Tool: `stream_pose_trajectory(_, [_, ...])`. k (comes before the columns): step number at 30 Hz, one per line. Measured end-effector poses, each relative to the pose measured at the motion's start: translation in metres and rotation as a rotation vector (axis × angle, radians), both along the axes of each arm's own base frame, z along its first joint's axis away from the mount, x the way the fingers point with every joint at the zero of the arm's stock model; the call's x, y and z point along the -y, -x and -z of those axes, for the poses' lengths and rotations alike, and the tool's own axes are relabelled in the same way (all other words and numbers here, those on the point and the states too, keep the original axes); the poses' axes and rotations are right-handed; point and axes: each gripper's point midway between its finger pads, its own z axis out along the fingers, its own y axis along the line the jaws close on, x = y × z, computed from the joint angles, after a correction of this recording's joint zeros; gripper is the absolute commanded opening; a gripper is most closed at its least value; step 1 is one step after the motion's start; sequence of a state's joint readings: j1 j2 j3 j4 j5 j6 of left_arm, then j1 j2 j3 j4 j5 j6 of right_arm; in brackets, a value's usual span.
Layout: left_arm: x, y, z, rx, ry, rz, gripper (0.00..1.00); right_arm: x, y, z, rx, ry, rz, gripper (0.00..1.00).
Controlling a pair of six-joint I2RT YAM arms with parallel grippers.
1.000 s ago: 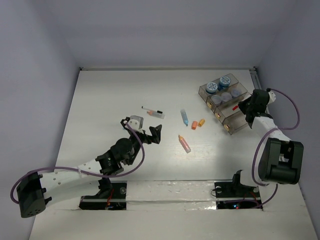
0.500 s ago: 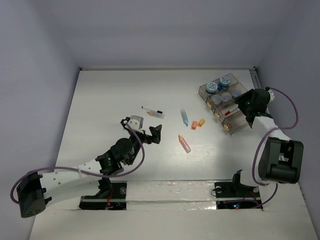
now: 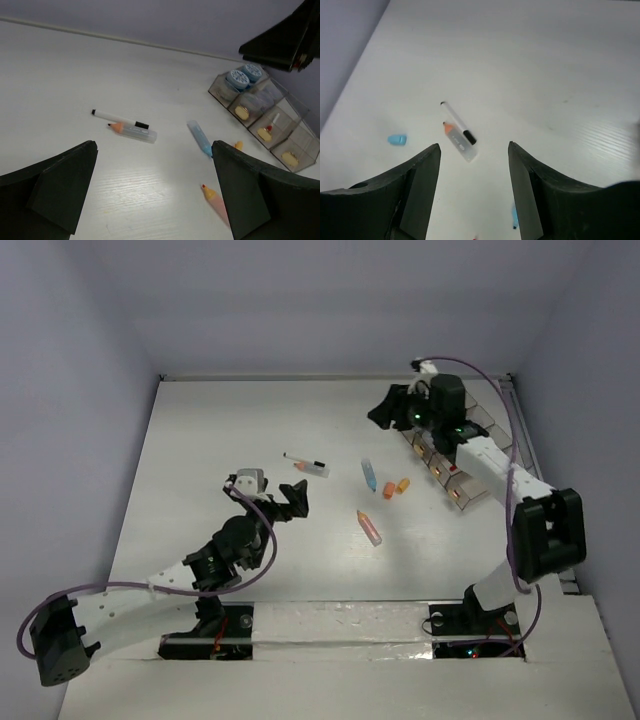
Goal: Sort the stationery into containers
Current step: Pick up the pen from the center of the board.
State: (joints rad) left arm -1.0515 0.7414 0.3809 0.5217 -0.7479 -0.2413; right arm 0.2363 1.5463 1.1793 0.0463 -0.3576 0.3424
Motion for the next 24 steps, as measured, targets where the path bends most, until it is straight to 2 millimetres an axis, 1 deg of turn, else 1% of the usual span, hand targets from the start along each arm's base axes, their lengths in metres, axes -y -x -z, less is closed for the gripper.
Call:
stream_pose_trajectory(2, [-0.016,-0.006,-0.002,-0.003,0.044,-0.050,0.99,-0.042,0.004,0.011,-0.008,0.055,-0.123,0.63])
stream_pose_trajectory(3, [-0.025,-0.010,-0.003,-0.003,0.067,-0.072,0.99,-0.058,0.006,0.018,-0.017,0.083,-0.166,0.63])
stream_pose_trajectory(5, [-0.052,-0.020,-0.005,0.003,0.134,-0.140,0.99,-0.095,0.004,0.037,-0.041,0.157,-0.255,0.63])
stream_pose_trajectory(7, [-0.073,-0.024,-0.004,0.012,0.188,-0.190,0.99,-0.120,-0.001,0.053,-0.052,0.226,-0.308,0.63])
stream_pose_trajectory(8, [-0.078,-0.025,-0.003,0.012,0.204,-0.200,0.99,-0.135,-0.004,0.063,-0.057,0.263,-0.339,0.63])
stream_pose_trajectory(9, [-0.080,-0.024,-0.002,0.010,0.217,-0.199,0.99,-0.146,-0.005,0.072,-0.060,0.294,-0.360,0.63])
stream_pose_trajectory(12, [-0.076,-0.022,-0.004,0.009,0.249,-0.176,0.99,-0.177,-0.006,0.096,-0.072,0.389,-0.425,0.63])
stream_pose_trajectory(14, [-0.074,-0.022,-0.002,-0.001,0.252,-0.167,0.99,-0.193,-0.005,0.109,-0.074,0.451,-0.459,0.63])
stream_pose_trajectory(17, [-0.072,-0.022,0.000,-0.007,0.255,-0.158,0.99,-0.211,-0.001,0.132,-0.074,0.553,-0.493,0.63])
stream_pose_trajectory(21, [-0.072,-0.021,0.002,-0.009,0.256,-0.153,0.99,-0.226,0.007,0.154,-0.085,0.648,-0.531,0.63])
stream_pose_trajectory(24, [-0.073,-0.019,0.002,-0.003,0.262,-0.151,0.99,-0.231,0.009,0.165,-0.085,0.684,-0.539,0.63])
